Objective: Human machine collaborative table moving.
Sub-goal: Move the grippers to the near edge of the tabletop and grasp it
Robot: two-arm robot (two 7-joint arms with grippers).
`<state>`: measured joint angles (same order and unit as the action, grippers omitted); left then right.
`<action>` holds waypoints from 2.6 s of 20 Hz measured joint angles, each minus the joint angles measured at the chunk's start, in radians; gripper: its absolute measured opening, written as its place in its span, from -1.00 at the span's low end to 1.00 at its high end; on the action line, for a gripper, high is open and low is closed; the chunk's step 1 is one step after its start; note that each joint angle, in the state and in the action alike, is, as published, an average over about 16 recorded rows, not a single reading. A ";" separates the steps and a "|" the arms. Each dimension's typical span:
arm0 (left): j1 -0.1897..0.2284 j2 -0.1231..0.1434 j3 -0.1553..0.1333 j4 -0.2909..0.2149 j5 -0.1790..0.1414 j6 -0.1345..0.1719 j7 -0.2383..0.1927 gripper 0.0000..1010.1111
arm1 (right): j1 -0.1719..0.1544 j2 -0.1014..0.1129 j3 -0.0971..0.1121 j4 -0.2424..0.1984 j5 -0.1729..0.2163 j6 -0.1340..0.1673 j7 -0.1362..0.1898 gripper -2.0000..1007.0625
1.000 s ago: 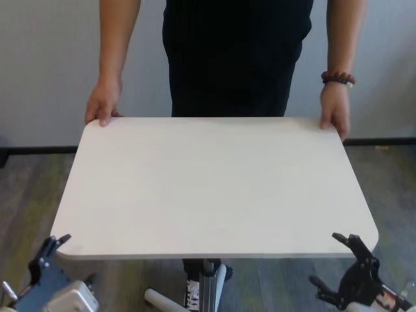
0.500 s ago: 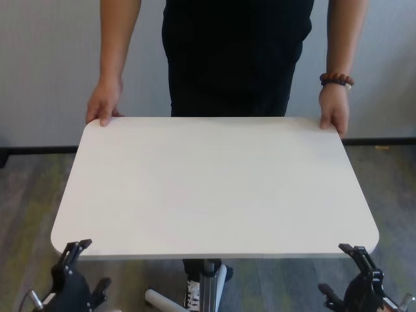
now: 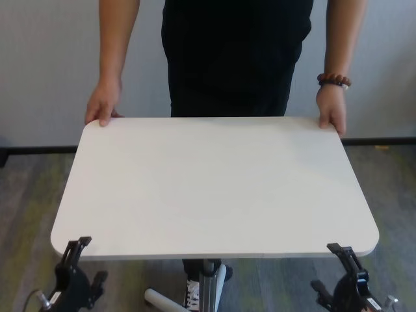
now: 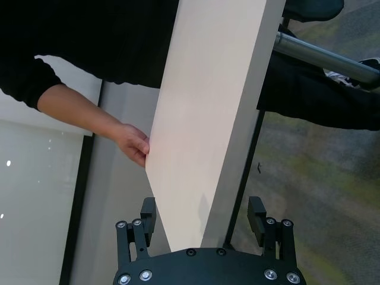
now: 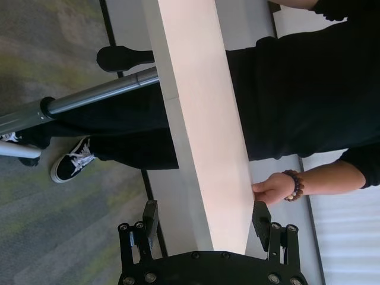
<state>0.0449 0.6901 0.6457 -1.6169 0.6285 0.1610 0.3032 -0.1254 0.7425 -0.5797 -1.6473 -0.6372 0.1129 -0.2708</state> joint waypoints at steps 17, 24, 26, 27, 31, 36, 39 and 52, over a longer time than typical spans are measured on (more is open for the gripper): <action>-0.077 -0.108 0.025 0.139 0.138 0.003 0.044 0.98 | 0.117 -0.103 -0.004 0.170 -0.059 -0.052 0.025 1.00; -0.107 -0.144 0.035 0.191 0.207 0.041 0.054 0.98 | 0.155 -0.133 0.003 0.226 -0.070 -0.076 0.039 1.00; -0.115 -0.153 0.036 0.203 0.226 0.055 0.056 0.98 | 0.164 -0.140 0.005 0.239 -0.073 -0.081 0.041 1.00; -0.119 -0.157 0.037 0.208 0.236 0.063 0.059 0.98 | 0.167 -0.144 0.006 0.244 -0.075 -0.084 0.042 1.00; -0.131 -0.175 0.035 0.227 0.271 0.091 0.070 0.98 | 0.180 -0.156 0.011 0.264 -0.082 -0.094 0.044 1.00; -0.140 -0.192 0.026 0.241 0.295 0.109 0.077 0.98 | 0.190 -0.168 0.019 0.280 -0.091 -0.104 0.045 1.00; -0.142 -0.200 0.021 0.246 0.304 0.112 0.078 0.98 | 0.194 -0.173 0.024 0.286 -0.096 -0.109 0.045 1.00; -0.143 -0.230 0.002 0.273 0.327 0.109 0.063 0.98 | 0.198 -0.193 0.045 0.304 -0.117 -0.119 0.060 1.00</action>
<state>-0.0979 0.4604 0.6479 -1.3443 0.9553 0.2704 0.3666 0.0731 0.5494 -0.5349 -1.3429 -0.7546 -0.0058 -0.2112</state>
